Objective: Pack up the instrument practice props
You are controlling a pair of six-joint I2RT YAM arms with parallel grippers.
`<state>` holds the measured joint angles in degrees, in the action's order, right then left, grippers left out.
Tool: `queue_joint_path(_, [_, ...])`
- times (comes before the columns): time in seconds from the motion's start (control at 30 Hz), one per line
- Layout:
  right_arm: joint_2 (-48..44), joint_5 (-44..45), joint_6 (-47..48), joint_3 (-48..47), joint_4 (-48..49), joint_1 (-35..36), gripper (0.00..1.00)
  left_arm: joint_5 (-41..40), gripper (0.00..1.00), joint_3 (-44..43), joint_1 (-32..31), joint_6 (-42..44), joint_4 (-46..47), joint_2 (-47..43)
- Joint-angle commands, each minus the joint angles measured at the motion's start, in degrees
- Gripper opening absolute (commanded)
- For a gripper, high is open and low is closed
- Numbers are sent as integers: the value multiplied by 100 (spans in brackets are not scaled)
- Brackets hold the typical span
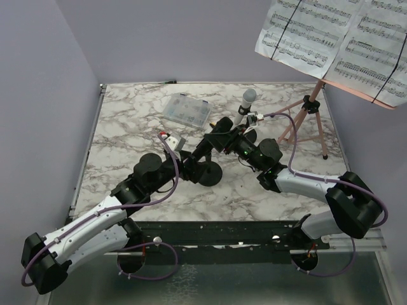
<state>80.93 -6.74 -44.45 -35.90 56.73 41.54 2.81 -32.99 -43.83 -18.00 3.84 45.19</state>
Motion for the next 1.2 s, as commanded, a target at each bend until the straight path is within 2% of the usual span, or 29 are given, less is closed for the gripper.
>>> queue_joint_path(0.0, [93, 390, 173, -148, -98, -14, 1, -952, 88, -18, -789, -191, -131, 19])
queue_joint_path(0.17, [51, 441, 103, -44, -91, -14, 1, -1926, 87, -33, -1469, -284, -65, 442])
queue_joint_path(0.4, [-119, 318, 143, 66, -224, -14, 1, -3244, 87, 14, -1690, -533, -40, 504])
queue_joint_path(0.63, [-332, 329, 203, 259, -408, -14, 1, -3380, 87, -95, -1690, -137, -342, 295])
queue_joint_path(0.87, [-473, 650, 139, 271, -635, -14, 1, -2996, 86, -177, -1690, -318, -434, 406])
queue_joint_path(1.17, [-525, 202, 158, 342, -543, -14, 1, -3681, 86, -283, -1690, 133, -913, 558])
